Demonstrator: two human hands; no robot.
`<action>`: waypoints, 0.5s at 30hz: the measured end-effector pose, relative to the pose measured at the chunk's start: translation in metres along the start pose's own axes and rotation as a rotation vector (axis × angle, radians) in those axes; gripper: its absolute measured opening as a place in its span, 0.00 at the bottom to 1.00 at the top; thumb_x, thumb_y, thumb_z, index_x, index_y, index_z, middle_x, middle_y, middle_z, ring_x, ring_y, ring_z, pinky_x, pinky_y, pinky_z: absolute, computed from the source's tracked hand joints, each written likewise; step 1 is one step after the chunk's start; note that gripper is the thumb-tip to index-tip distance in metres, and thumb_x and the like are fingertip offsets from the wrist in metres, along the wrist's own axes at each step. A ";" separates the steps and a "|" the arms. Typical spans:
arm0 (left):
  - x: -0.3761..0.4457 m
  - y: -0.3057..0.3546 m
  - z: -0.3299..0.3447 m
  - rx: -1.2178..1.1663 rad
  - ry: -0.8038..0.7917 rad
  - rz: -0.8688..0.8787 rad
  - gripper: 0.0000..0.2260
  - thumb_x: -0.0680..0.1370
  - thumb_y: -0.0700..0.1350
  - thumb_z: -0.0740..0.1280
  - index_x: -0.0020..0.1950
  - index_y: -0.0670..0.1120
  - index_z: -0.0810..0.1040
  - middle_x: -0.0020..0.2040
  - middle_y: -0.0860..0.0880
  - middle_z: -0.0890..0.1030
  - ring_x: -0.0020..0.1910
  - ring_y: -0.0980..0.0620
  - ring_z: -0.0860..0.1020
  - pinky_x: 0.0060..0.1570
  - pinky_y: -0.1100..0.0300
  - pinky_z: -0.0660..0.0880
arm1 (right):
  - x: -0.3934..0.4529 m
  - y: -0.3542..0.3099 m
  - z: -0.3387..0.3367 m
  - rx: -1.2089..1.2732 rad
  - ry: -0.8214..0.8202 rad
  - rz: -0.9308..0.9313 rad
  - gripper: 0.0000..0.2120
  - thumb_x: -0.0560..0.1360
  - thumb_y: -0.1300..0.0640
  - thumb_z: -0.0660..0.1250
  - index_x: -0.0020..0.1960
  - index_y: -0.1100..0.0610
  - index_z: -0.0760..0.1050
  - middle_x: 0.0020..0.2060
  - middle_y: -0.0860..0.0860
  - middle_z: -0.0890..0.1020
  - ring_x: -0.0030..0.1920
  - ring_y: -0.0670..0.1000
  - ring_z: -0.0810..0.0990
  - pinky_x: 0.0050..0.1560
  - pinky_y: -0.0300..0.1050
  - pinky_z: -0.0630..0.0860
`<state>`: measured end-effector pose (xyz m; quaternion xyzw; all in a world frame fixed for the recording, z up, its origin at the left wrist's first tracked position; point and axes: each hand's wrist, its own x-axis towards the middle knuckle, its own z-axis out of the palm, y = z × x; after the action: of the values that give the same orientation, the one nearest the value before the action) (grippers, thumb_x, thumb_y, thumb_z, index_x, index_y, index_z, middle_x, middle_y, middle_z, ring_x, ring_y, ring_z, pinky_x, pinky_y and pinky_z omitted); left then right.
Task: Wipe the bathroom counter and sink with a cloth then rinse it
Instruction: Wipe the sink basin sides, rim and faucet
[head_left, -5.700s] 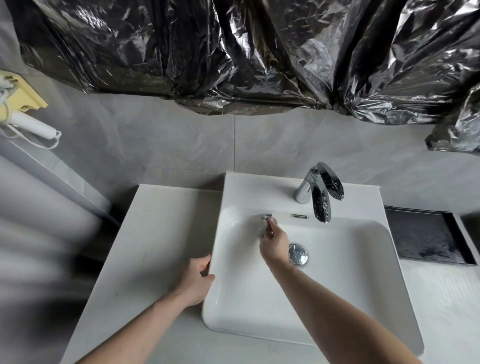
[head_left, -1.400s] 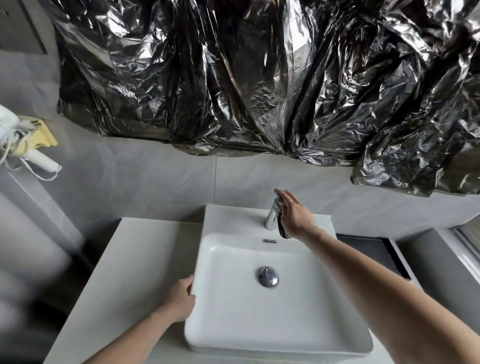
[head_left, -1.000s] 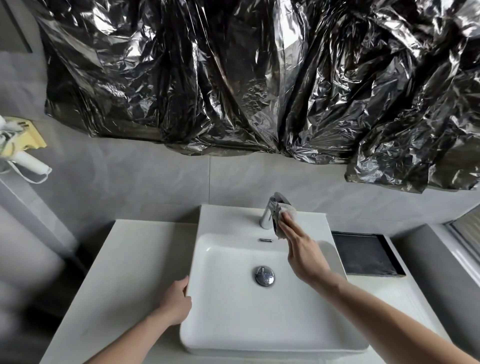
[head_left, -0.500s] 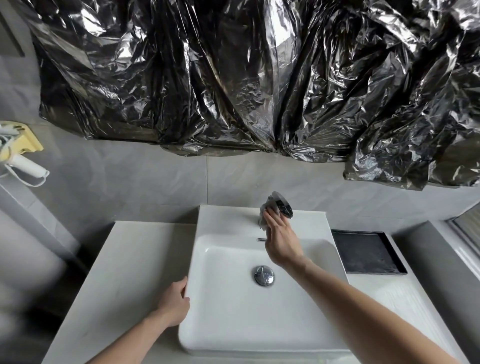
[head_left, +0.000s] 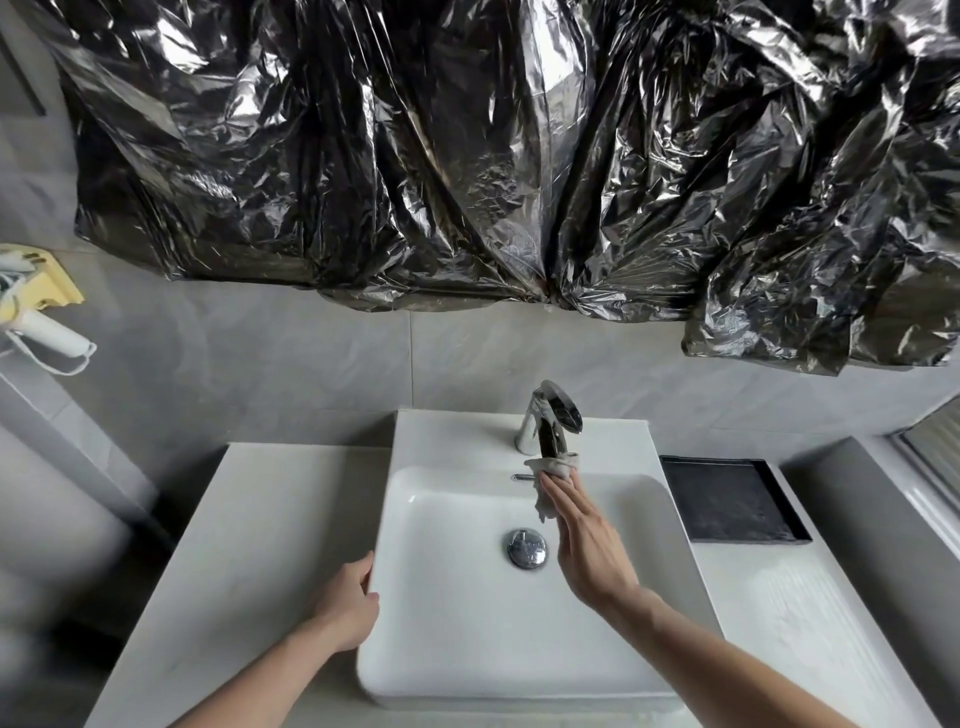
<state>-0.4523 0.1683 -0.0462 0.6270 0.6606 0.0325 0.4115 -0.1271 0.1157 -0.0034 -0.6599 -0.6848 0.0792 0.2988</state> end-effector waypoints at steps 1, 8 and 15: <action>0.002 -0.001 0.001 0.003 0.002 0.002 0.29 0.76 0.40 0.61 0.77 0.55 0.67 0.70 0.53 0.77 0.67 0.49 0.77 0.63 0.59 0.74 | 0.000 -0.004 -0.002 0.024 0.026 -0.003 0.23 0.85 0.58 0.46 0.75 0.59 0.70 0.69 0.53 0.76 0.76 0.34 0.59 0.70 0.28 0.63; 0.001 0.000 0.003 -0.025 0.005 -0.017 0.29 0.78 0.39 0.61 0.79 0.52 0.65 0.74 0.52 0.73 0.72 0.48 0.73 0.66 0.61 0.70 | -0.001 -0.001 -0.007 0.072 0.059 -0.094 0.23 0.84 0.64 0.53 0.79 0.57 0.65 0.77 0.46 0.66 0.80 0.45 0.60 0.74 0.34 0.62; 0.006 -0.008 0.001 -0.045 -0.026 -0.037 0.32 0.76 0.41 0.62 0.80 0.53 0.62 0.75 0.54 0.71 0.74 0.50 0.71 0.71 0.54 0.69 | 0.061 -0.003 -0.001 0.008 0.087 0.008 0.26 0.81 0.68 0.58 0.79 0.58 0.65 0.78 0.51 0.67 0.79 0.53 0.64 0.77 0.43 0.63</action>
<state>-0.4575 0.1713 -0.0549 0.6059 0.6656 0.0315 0.4346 -0.1259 0.1733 0.0172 -0.6641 -0.6684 0.0546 0.3305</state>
